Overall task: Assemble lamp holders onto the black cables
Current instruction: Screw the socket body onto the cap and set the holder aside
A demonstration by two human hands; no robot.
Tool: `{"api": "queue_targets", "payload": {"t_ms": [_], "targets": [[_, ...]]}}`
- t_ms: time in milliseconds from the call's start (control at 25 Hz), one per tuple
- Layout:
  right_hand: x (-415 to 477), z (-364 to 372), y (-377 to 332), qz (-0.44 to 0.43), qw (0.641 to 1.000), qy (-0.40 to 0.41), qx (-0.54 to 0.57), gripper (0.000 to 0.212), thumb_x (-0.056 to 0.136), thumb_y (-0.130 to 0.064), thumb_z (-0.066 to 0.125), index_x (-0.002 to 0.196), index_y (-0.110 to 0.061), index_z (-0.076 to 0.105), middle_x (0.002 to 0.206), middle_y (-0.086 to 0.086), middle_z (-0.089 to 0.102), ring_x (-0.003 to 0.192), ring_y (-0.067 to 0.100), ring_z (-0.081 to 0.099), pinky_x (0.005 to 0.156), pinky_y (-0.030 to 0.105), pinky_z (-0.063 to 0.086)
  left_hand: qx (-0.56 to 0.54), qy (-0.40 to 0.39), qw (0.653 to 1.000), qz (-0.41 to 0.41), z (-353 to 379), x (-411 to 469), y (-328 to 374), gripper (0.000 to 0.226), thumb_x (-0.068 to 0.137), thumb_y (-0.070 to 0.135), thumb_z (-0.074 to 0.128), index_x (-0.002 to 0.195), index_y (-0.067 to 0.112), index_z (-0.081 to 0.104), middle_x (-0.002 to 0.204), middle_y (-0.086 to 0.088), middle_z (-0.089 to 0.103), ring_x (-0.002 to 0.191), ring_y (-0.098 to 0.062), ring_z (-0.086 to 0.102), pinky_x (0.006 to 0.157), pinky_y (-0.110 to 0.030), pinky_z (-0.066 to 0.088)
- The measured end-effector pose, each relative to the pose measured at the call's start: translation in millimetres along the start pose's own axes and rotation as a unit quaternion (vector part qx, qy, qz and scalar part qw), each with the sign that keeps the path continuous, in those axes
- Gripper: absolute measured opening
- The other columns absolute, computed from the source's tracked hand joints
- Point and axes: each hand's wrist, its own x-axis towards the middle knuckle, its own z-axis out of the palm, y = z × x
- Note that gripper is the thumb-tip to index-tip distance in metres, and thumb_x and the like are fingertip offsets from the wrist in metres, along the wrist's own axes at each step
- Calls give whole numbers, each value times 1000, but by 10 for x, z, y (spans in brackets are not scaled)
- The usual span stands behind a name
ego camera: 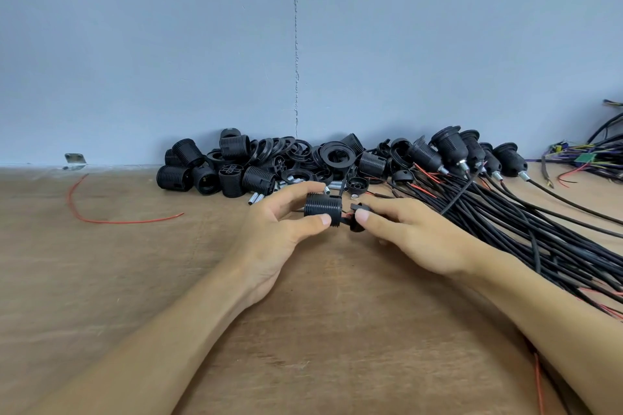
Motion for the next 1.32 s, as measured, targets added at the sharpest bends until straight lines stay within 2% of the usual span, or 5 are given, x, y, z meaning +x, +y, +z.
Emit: {"api": "queue_targets", "payload": {"t_ms": [240,400,680,1160,1320], "targets": [[-25,-69,-51,30,999,-17,5,62,94,-61,33,85,-10,66,56,-17,47,62,10,45,67,24,37,17,-39,999,0,-8,-7,-29,47,76,-1,80,117,22,71,117,3,75,109,-20,72,96,-39,56],[-38,-68,-89,16,999,-21,-21,41,100,-53,38,70,-31,54,59,-20,48,61,4,44,67,25,37,48,-48,998,7,-5,-7,-45,47,77,0,79,119,17,68,114,1,76,100,-23,73,86,-36,60],[-23,-30,-29,4,999,22,-48,23,99,-43,55,103,-24,68,72,0,60,70,16,56,69,34,44,47,-15,999,10,-2,-14,-37,43,79,-4,80,108,27,76,111,1,77,105,-16,73,105,-44,52],[-1,48,23,0,992,83,97,15,100,-24,59,111,-21,68,80,1,75,56,11,56,64,23,51,98,7,995,24,13,-31,-41,45,89,1,74,123,30,69,104,8,78,96,-10,75,90,-32,58],[10,54,39,8,990,71,118,15,99,-22,61,113,-20,67,82,4,76,56,12,57,66,25,52,232,38,969,78,46,-73,-27,54,89,19,76,137,38,61,116,26,70,103,16,63,85,3,40]]}}
